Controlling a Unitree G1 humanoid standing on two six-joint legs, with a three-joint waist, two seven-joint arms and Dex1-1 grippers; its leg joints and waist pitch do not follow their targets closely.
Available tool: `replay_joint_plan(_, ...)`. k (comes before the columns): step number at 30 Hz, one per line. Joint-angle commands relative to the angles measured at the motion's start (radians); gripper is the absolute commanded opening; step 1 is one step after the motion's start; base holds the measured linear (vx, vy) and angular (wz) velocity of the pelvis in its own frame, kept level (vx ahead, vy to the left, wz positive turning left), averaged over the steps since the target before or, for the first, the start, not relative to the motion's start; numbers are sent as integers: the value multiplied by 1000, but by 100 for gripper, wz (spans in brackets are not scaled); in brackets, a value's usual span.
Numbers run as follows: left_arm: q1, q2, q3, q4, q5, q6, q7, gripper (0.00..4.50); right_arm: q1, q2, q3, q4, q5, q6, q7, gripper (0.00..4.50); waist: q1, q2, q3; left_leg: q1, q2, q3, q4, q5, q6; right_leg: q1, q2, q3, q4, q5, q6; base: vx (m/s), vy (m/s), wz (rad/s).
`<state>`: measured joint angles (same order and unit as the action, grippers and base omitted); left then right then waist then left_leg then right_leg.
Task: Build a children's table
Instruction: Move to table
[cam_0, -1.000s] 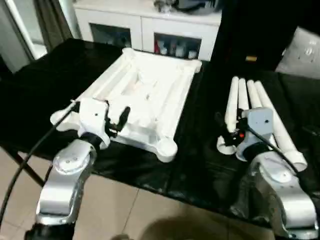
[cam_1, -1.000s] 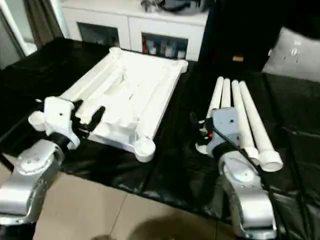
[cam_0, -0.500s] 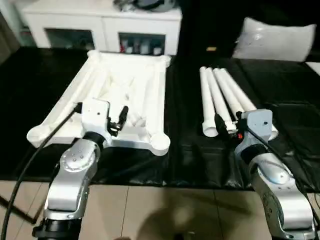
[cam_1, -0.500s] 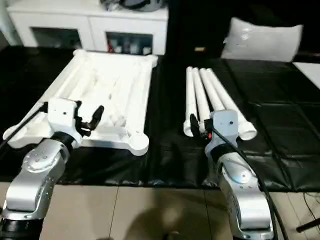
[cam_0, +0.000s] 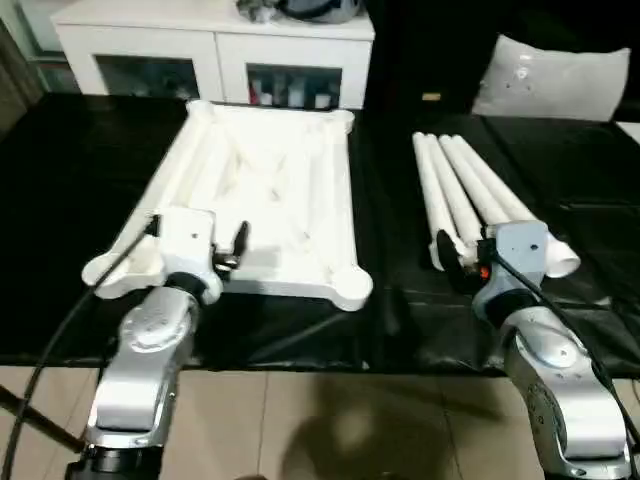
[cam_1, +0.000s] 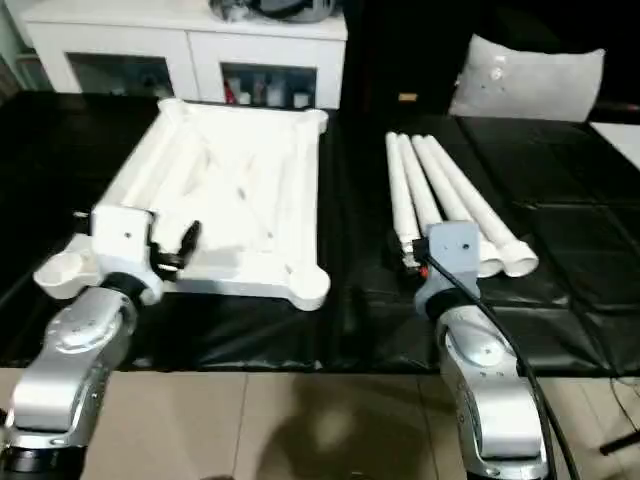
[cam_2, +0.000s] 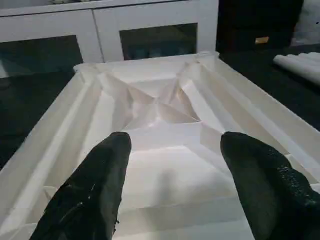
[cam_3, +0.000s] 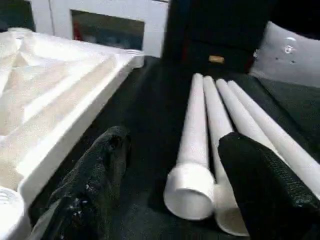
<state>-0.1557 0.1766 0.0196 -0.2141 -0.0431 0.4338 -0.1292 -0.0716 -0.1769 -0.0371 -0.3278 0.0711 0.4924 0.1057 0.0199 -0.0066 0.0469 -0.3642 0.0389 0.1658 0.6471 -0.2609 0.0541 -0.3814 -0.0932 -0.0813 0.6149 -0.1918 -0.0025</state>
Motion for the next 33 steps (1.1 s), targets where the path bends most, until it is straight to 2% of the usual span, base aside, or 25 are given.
replay_joint_plan(1,0,5,-3,-16,2,-3,-7,335,-3,1,-11,2,2,-1,-4,320,-1,14,-49,14,188,-111,-121,-239,-142,31,-95,73,-44,-5,-228,0,0,0)
replay_joint_plan(3,4,-3,-1,-26,-6,-6,-10,335,-4,4,-21,0,14,7,2,320,-1,12,-44,11,181,-103,-121,-232,-140,34,-99,76,-49,30,-226,0,0,0)
replay_joint_plan(8,19,-17,5,-52,-34,-30,-23,335,-7,-4,-19,-7,17,6,10,320,13,7,-36,9,189,-104,-121,-296,-109,45,-123,87,-62,-108,-221,0,0,0)
replay_joint_plan(10,21,-19,3,-58,-35,-24,-18,335,-8,-3,-19,-8,17,7,10,320,2,7,-22,44,181,-105,-128,-606,-131,32,-109,71,-95,-496,-162,0,0,0)
replay_joint_plan(12,22,-18,-2,-59,-31,-23,-18,335,-10,-1,-17,-8,17,8,10,320,-14,8,-9,75,167,-101,-120,-736,-122,22,-88,44,-132,-710,-97,0,0,0)
replay_joint_plan(14,23,-20,-3,-61,-31,-22,-19,335,-10,0,-16,-9,18,9,12,320,-35,20,-4,98,173,-107,-142,-821,-135,36,-59,9,-123,-667,-64,31,-4,0)
replay_joint_plan(15,23,-20,-3,-63,-31,-20,-20,335,-10,-1,-15,-10,18,9,13,320,-52,28,-2,102,186,-120,-182,-881,-162,49,-37,-4,-84,-509,-60,62,-8,0)
replay_joint_plan(16,24,-20,-3,-64,-30,-20,-21,335,-11,-1,-15,-10,19,10,14,320,-64,31,-2,104,193,-130,-209,-897,-170,53,-27,-6,-48,-358,-55,66,-14,-1)
replay_joint_plan(17,24,-20,-3,-64,-30,-20,-21,335,-11,-1,-15,-10,19,10,14,320,-69,28,0,108,191,-125,-214,-895,-165,53,-28,-5,-47,-322,-55,86,-28,-2)
replay_joint_plan(18,24,-20,-3,-65,-31,-20,-22,335,-11,-1,-15,-10,19,10,14,320,-78,18,-9,114,176,-117,-201,-825,-139,60,-49,11,-71,-293,-69,86,-28,-2)
replay_joint_plan(19,25,-19,-2,-67,-31,-19,-23,335,-11,-2,-14,-11,19,10,15,320,-70,5,-21,74,141,-81,-156,-633,-95,111,-104,56,-117,-361,-110,101,-51,-3)
replay_joint_plan(20,26,-19,-3,-68,-31,-19,-23,335,-11,-2,-14,-11,20,10,16,320,-52,-6,-30,33,123,-61,-102,-470,-59,162,-147,98,-141,-443,-145,107,-57,-3)
replay_joint_plan(21,27,-17,-3,-71,-31,-17,-23,335,-12,-6,-10,-12,21,19,21,320,-17,-19,-41,-21,117,-64,41,-208,23,208,-237,176,-190,-627,-219,107,-57,-3)
replay_joint_plan(22,27,-17,-3,-72,-31,-16,-23,335,-13,-6,-9,-12,21,21,23,320,-11,-10,-40,-54,126,-80,78,-132,28,225,-258,187,-189,-640,-251,144,-41,-11)
replay_joint_plan(23,29,-16,-3,-75,-31,-14,-24,335,-12,-6,-8,-13,23,25,25,320,3,-6,-48,-102,124,-93,82,-20,14,235,-199,148,-156,-492,-285,160,-28,-19)
replay_joint_plan(24,30,-16,-3,-77,-32,-14,-24,335,-11,-4,-9,-14,24,24,25,320,9,11,-45,-30,117,-72,-17,55,-92,161,-16,139,-110,-378,-271,160,-28,-19)
replay_joint_plan(25,31,-16,-2,-79,-32,-12,-24,335,-10,-2,-10,-16,25,20,24,320,7,61,-57,61,173,-73,-114,171,-142,103,68,69,-62,-240,-141,184,28,-44)
replay_joint_plan(26,31,-15,-2,-81,-32,-11,-24,335,-8,3,-14,-18,31,16,24,320,-18,53,-39,101,242,-147,-147,175,-59,21,77,33,29,-202,-78,219,55,-44)
replay_joint_plan(27,32,-15,-2,-82,-32,-9,-24,335,-7,0,-12,-20,27,13,25,320,-22,37,-67,186,306,-215,-136,145,122,-45,18,39,94,-221,-16,219,55,-44)
replay_joint_plan(28,34,-18,1,-85,-35,-10,-22,335,-6,-1,-12,-20,26,11,25,320,-26,44,-76,197,298,-208,-103,283,279,-88,-5,42,113,-153,36,204,15,-6)
replay_joint_plan(29,35,-21,2,-87,-36,-11,-20,335,-6,-3,-11,-19,25,11,25,320,-21,40,-72,192,287,-191,-88,382,338,-108,-14,48,112,-99,51,179,-6,7)
replay_joint_plan(30,35,-22,3,-89,-36,-10,-18,335,-7,-5,-11,-18,25,11,25,320,-17,14,-79,170,237,-136,-48,586,381,-119,-27,66,69,64,44,179,-6,7)
replay_joint_plan(31,36,-20,1,-92,-34,-6,-16,335,-8,-7,-14,-16,25,11,26,320,-7,-41,-85,74,85,-51,18,553,276,-33,-41,104,-3,377,-20,56,-7,9)
replay_joint_plan(32,37,-17,0,-93,-31,-4,-15,335,-9,-8,-15,-14,25,11,27,320,8,-73,-76,9,46,-40,8,384,217,29,-47,136,-41,420,-6,0,0,0)
replay_joint_plan(33,38,-17,0,-94,-32,-2,-15,335,-10,-9,-17,-13,24,10,28,320,37,-60,-73,-29,70,-73,34,165,103,86,-135,198,-31,650,-120,0,0,0)
